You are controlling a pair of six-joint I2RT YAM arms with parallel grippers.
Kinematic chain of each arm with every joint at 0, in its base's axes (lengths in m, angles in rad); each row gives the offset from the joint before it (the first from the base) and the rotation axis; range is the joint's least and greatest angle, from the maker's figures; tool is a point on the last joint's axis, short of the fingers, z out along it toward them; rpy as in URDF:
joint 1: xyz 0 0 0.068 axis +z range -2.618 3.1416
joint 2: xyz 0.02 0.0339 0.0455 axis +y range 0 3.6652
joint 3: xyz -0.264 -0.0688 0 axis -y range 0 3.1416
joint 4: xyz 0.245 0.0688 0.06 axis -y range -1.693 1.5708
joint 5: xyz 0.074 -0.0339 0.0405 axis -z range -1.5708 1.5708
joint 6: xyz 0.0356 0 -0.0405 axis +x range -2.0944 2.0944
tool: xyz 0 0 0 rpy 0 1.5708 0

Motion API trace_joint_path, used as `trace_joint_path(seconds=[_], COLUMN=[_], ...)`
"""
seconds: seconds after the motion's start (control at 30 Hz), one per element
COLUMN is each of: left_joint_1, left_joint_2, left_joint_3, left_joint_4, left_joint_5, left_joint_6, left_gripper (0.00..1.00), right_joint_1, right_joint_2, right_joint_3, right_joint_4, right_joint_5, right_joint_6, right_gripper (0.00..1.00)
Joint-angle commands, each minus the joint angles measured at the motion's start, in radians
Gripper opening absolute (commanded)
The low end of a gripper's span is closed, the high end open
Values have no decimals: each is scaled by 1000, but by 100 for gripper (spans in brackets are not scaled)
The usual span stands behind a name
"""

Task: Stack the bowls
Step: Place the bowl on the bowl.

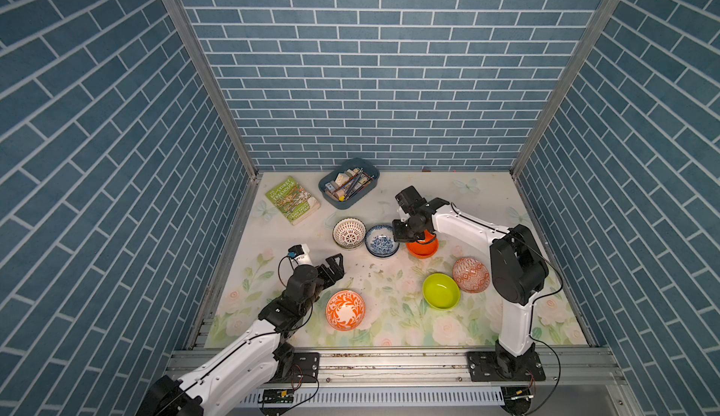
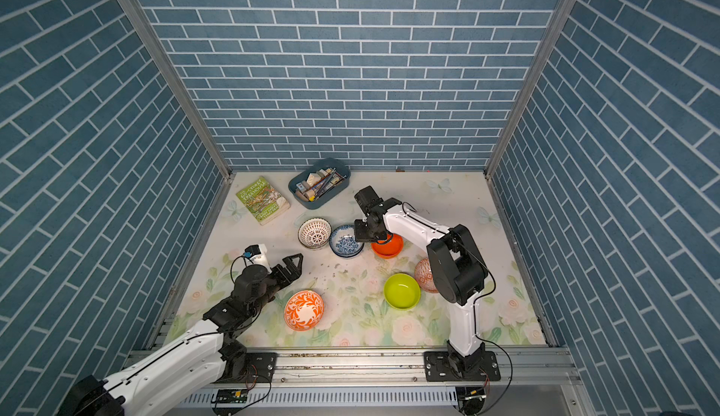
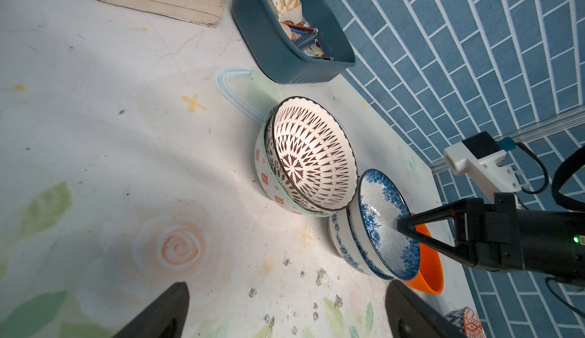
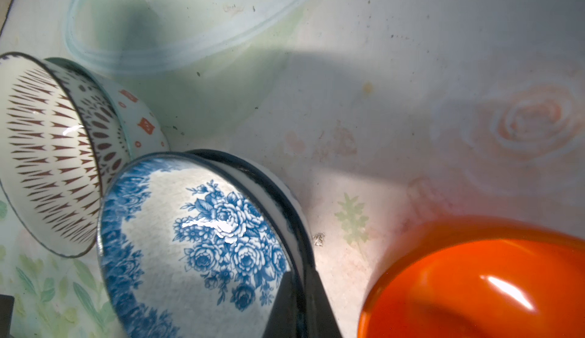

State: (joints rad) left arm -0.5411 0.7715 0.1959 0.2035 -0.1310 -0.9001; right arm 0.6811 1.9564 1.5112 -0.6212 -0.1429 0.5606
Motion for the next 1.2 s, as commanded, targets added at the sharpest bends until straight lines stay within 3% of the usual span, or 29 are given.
trace_joint_path(seconds=[0.0,0.1,0.2,0.33,0.63,0.87,1.17], left_joint_1=[4,3,3,3,3,3,3], left_joint_2=[-3,4,13,17,-2,-62,-68], left_joint_3=[-3,-3,-3,0,-4,-17,-23], left_joint_4=[2,6,11,10,-2,-33,-31], left_joint_5=[-2,-2,-2,-2,4,-3,-4], left_joint_6=[18,18,17,17,11,3,-2], left_gripper=[100,100,100,100,100,100,100], right_joint_1=[-8,-8,-8,-2,133,297,329], right_joint_2=[0,-26,-60,-114,-271,-375,-359], right_joint_3=[-7,-11,-11,-24,-177,-380,-480], right_joint_4=[33,43,44,49,145,287,384], right_joint_5=[-43,-36,-27,-20,81,206,203], right_joint_6=[4,2,3,12,126,262,315], right_gripper=[6,32,44,51,53,44,40])
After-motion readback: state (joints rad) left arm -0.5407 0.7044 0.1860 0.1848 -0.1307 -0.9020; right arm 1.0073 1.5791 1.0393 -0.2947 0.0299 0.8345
